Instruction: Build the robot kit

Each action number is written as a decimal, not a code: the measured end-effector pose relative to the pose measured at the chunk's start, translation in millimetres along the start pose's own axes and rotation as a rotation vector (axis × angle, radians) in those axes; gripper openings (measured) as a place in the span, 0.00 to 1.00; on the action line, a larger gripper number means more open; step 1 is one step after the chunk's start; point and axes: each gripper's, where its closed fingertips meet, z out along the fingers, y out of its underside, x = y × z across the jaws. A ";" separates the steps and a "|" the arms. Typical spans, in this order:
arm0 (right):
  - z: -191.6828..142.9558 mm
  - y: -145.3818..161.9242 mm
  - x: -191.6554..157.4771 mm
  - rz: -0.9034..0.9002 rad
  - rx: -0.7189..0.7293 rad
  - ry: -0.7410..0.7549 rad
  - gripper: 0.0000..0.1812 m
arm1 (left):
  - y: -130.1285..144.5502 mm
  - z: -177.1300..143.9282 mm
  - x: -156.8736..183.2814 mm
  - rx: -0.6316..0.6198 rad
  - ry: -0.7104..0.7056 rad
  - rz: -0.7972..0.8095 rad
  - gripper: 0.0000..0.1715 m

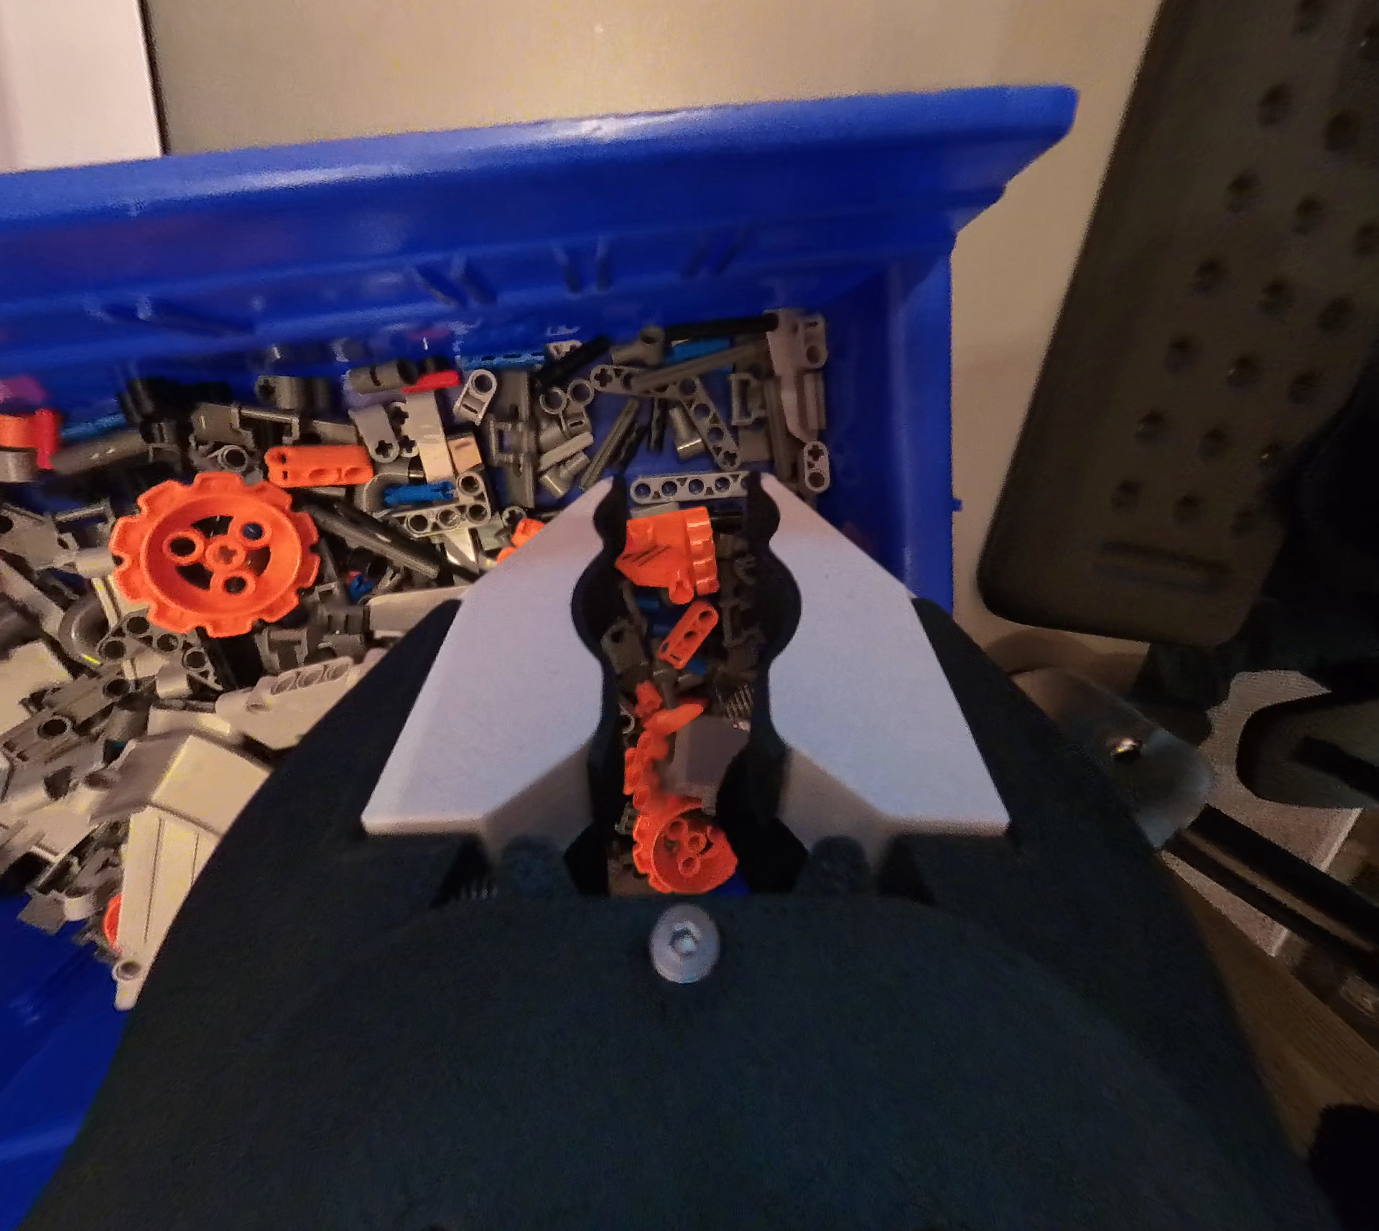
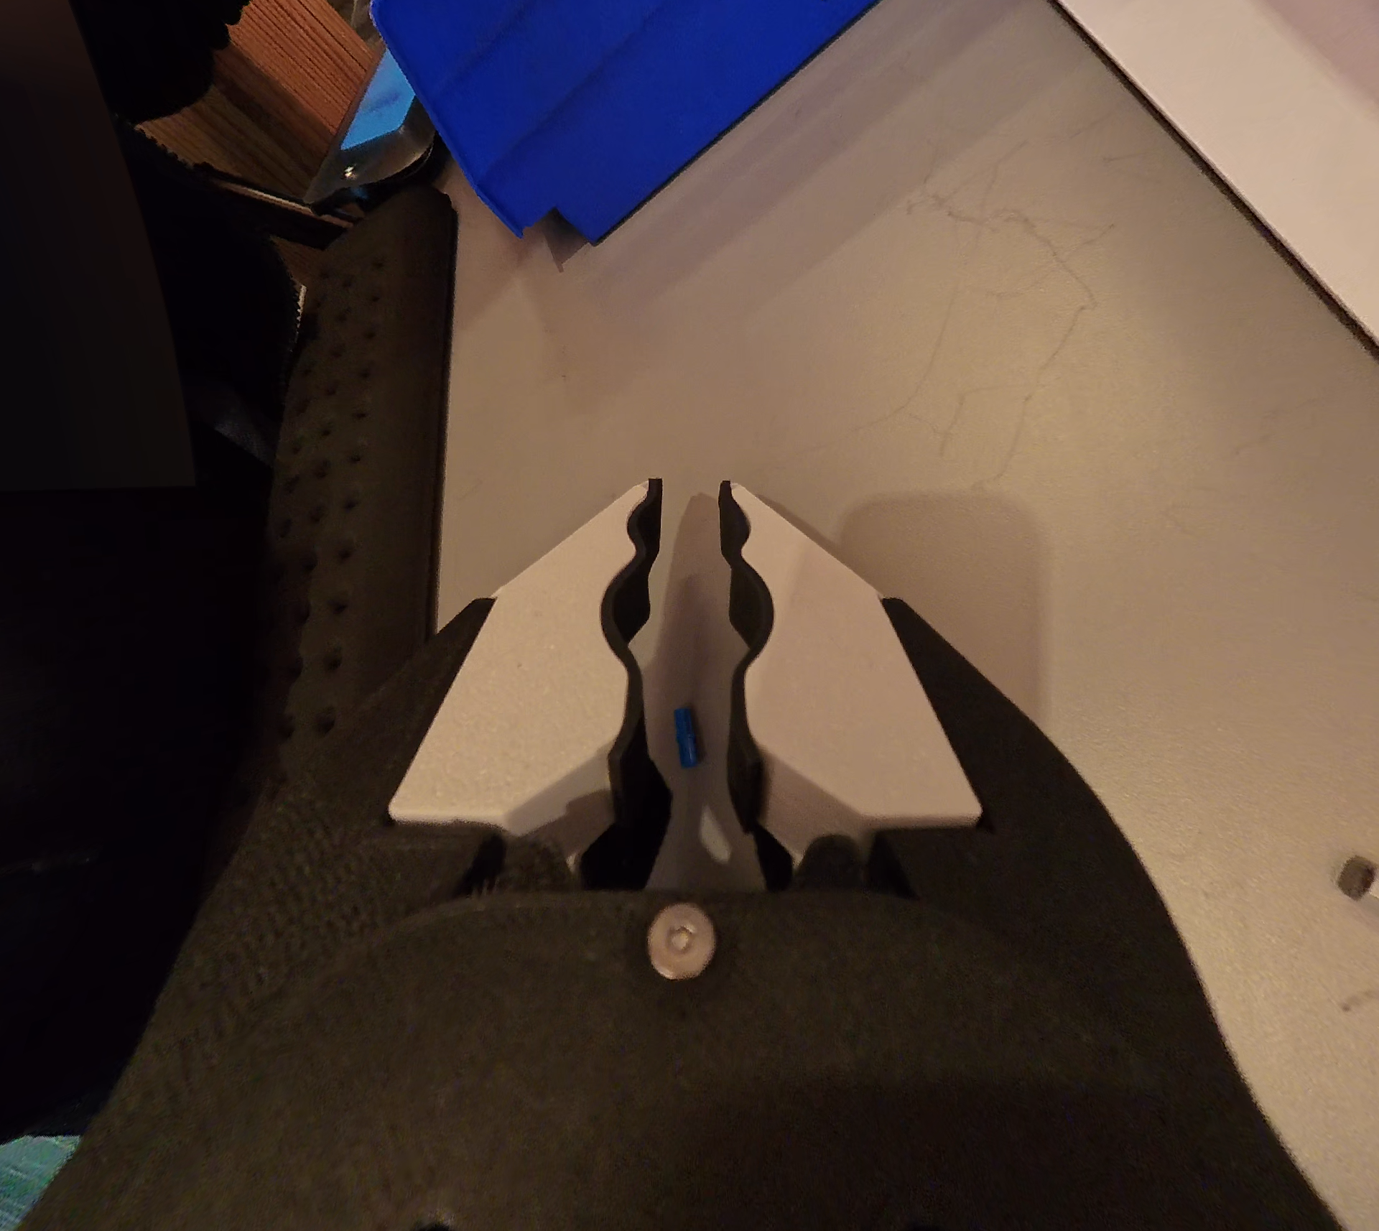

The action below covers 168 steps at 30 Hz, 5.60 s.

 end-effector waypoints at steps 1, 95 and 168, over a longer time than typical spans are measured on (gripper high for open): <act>0.0 -0.1 -0.1 0.000 0.000 -0.001 0.07 | 2.5 3.8 -1.1 -0.020 -0.006 0.001 0.18; 0.2 -0.3 -2.4 0.003 0.002 -0.016 0.08 | 92.6 -44.8 -56.5 -0.322 -0.179 -0.200 0.24; 0.0 -3.2 -9.0 -0.005 0.012 -0.038 0.08 | 64.9 -54.6 -61.2 -0.223 -0.144 -0.266 0.23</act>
